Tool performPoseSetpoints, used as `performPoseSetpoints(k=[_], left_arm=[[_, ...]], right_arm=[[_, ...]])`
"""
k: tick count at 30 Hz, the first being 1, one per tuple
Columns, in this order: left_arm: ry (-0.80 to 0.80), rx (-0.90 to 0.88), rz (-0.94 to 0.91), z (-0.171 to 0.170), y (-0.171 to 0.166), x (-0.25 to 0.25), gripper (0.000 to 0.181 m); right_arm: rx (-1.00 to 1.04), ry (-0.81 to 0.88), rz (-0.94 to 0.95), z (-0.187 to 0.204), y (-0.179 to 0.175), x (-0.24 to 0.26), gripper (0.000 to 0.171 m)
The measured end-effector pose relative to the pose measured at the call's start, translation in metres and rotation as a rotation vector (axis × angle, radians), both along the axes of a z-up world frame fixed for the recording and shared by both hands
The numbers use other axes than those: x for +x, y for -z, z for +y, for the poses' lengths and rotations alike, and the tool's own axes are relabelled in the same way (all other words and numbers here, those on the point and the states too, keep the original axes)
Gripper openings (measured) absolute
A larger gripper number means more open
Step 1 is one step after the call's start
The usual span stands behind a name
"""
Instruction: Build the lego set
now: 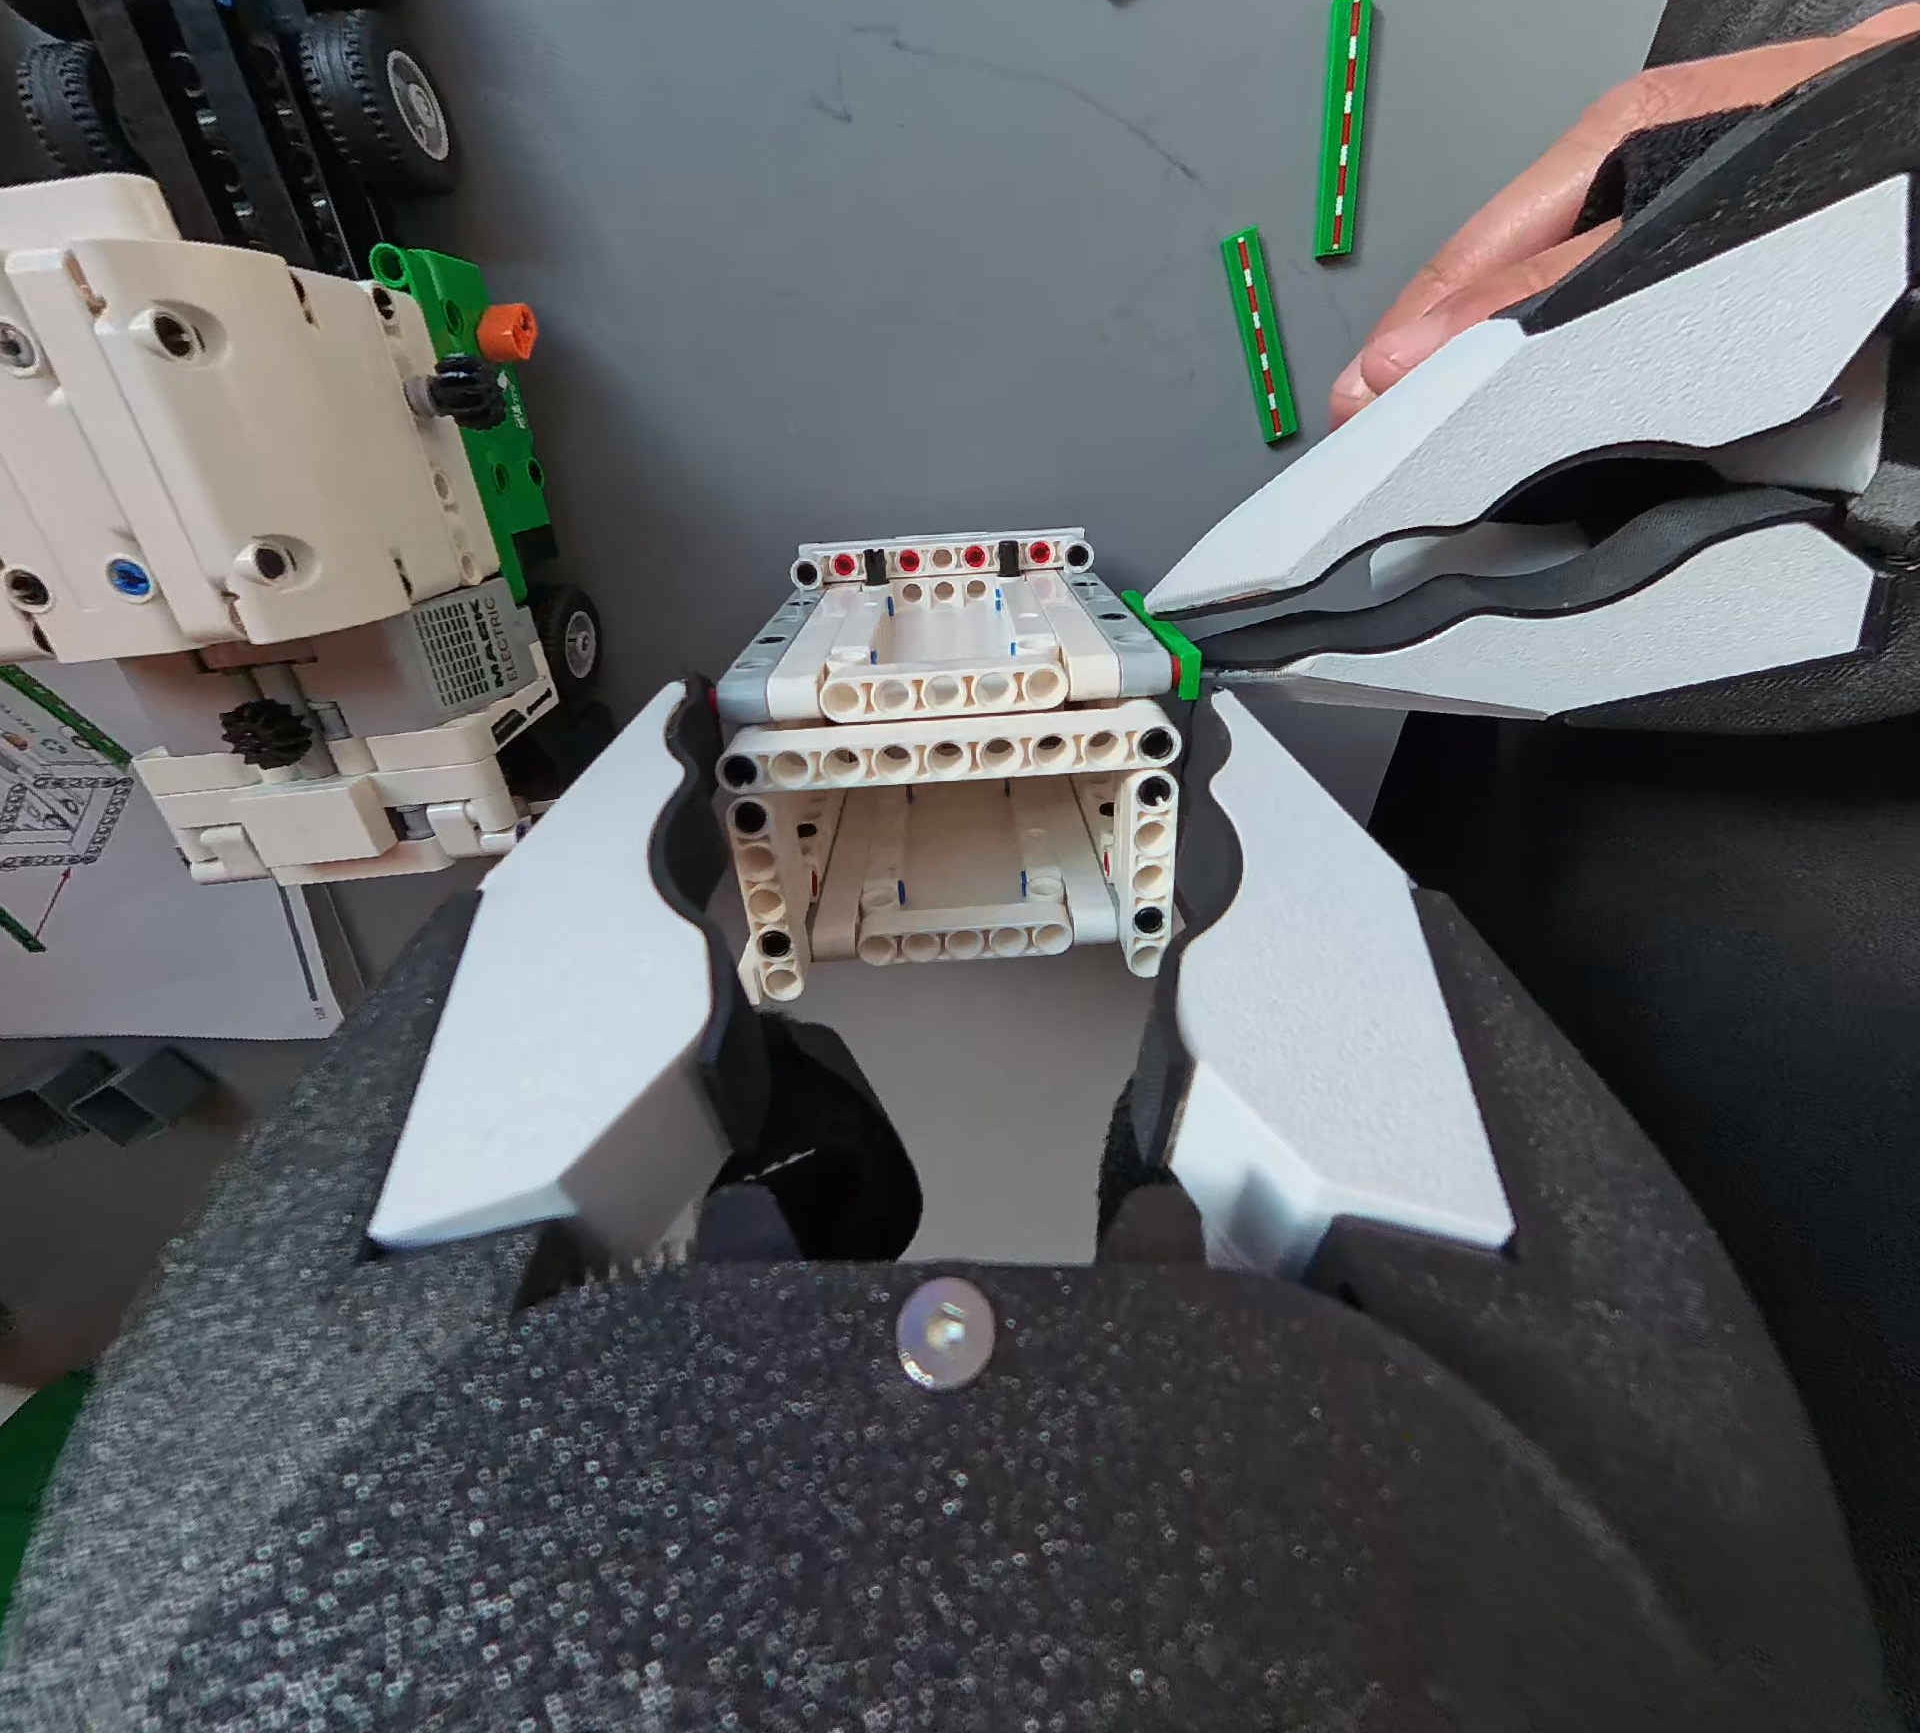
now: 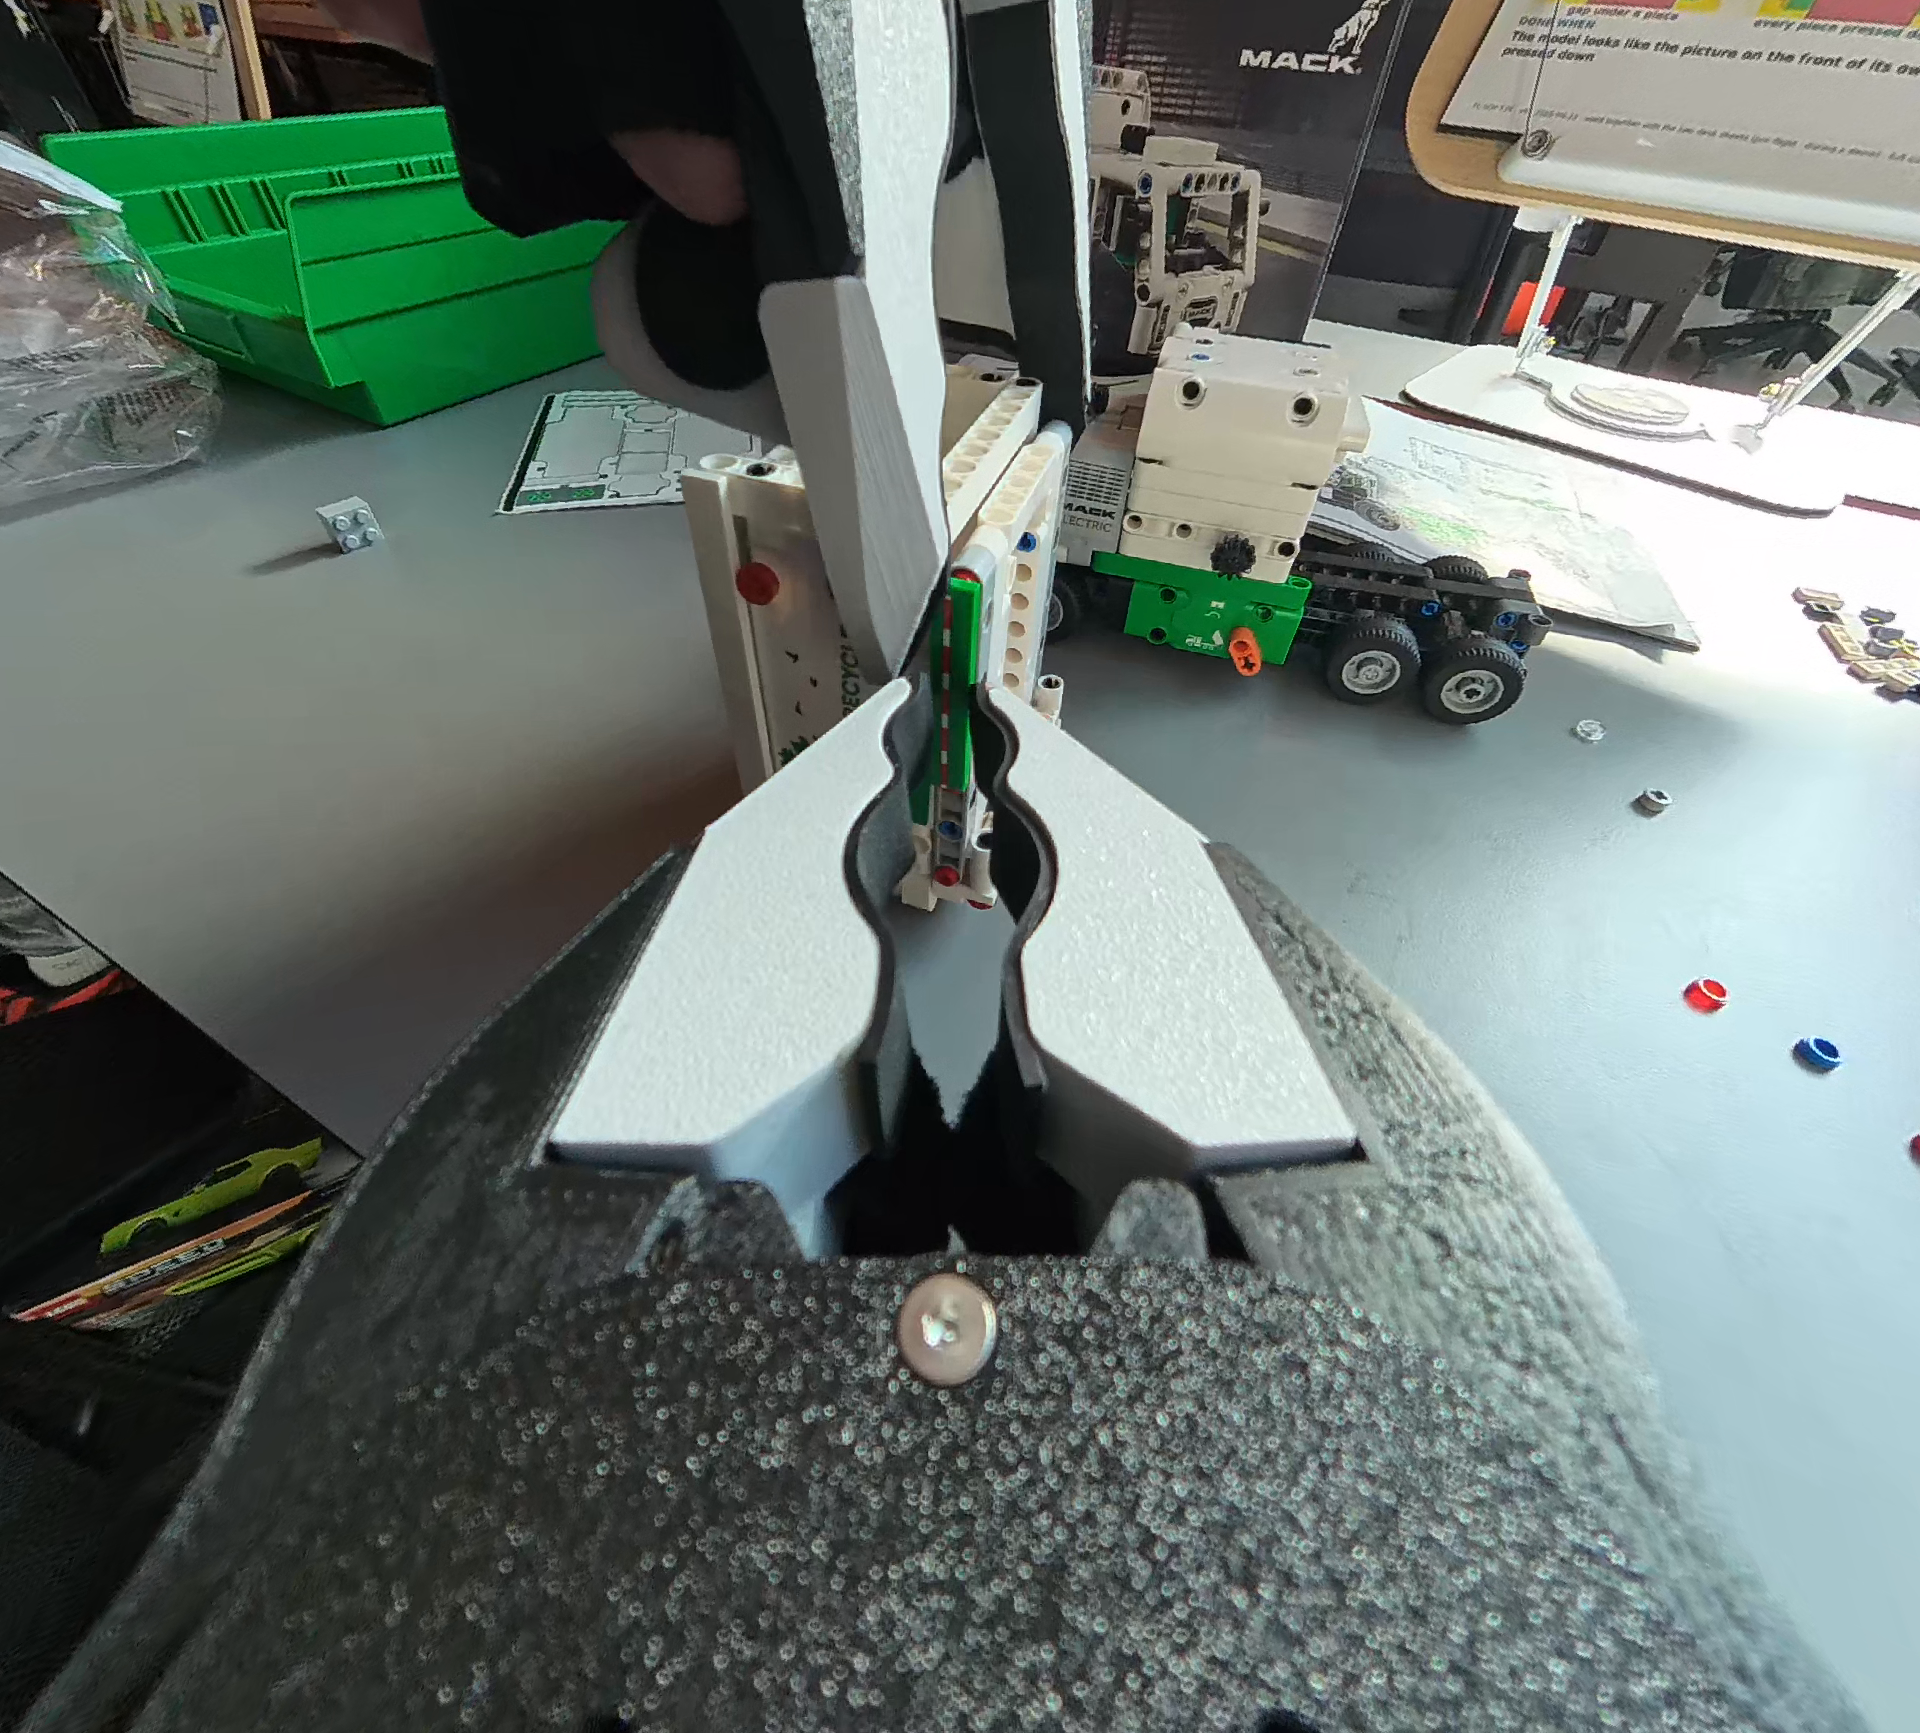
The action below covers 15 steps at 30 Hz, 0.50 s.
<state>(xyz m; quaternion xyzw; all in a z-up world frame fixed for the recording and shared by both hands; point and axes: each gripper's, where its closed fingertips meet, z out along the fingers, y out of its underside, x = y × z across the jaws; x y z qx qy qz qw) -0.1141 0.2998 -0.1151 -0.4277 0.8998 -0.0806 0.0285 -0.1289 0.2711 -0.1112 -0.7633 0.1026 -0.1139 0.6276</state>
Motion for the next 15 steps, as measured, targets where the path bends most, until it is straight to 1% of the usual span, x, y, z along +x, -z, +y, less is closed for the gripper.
performPoseSetpoints(k=[1, 10, 14, 15], left_arm=[[0.001, 0.001, 0.0, 0.0004, 0.0001, 0.0, 0.087], [0.012, 0.017, -0.021, 0.0027, 0.0012, 0.0001, 0.086], [0.02, 0.016, -0.023, 0.0037, 0.0024, -0.0033, 0.092], [0.019, 0.025, -0.003, 0.0054, 0.0051, -0.007, 0.103]], right_arm=[[0.002, -0.004, -0.002, 0.0003, 0.0002, 0.0, 0.006], [-0.005, -0.042, -0.026, 0.0029, 0.0021, -0.0011, 0.006], [-0.003, -0.049, -0.014, 0.0011, 0.0023, -0.0005, 0.006], [-0.007, -0.056, -0.012, -0.0002, 0.0027, -0.0006, 0.006]])
